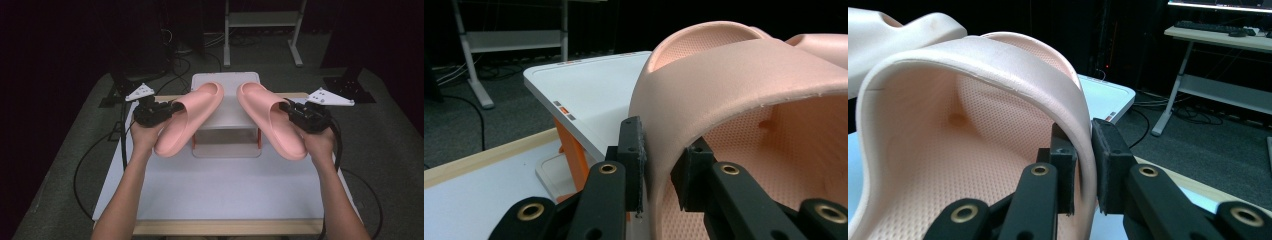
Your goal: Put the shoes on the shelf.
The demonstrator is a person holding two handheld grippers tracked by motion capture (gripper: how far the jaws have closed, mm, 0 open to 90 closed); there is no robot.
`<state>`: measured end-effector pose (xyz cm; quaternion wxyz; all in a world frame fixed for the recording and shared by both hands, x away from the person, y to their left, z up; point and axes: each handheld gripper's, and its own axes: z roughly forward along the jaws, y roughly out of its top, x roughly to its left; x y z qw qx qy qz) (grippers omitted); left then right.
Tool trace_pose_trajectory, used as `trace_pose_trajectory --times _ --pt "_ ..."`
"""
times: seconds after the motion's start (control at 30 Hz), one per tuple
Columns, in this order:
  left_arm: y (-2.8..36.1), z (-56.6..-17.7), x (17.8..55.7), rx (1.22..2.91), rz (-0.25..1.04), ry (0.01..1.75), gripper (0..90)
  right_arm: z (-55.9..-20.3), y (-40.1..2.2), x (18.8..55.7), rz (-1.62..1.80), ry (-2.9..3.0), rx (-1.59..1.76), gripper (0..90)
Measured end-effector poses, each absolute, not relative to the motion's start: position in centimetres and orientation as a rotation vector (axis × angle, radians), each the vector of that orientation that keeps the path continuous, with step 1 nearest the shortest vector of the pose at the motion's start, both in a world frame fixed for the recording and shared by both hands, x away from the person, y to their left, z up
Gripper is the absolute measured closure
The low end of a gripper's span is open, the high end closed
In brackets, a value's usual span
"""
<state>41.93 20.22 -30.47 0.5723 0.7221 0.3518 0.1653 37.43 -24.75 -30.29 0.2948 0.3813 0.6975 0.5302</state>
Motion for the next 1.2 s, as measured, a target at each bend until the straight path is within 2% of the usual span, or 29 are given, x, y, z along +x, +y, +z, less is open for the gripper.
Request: trace_pose_trajectory --times 1.2 --pt "18.0 -29.8 45.7 1.732 0.385 0.919 74.9 -30.0 -22.6 41.2 1.384 1.869 1.051 79.7"
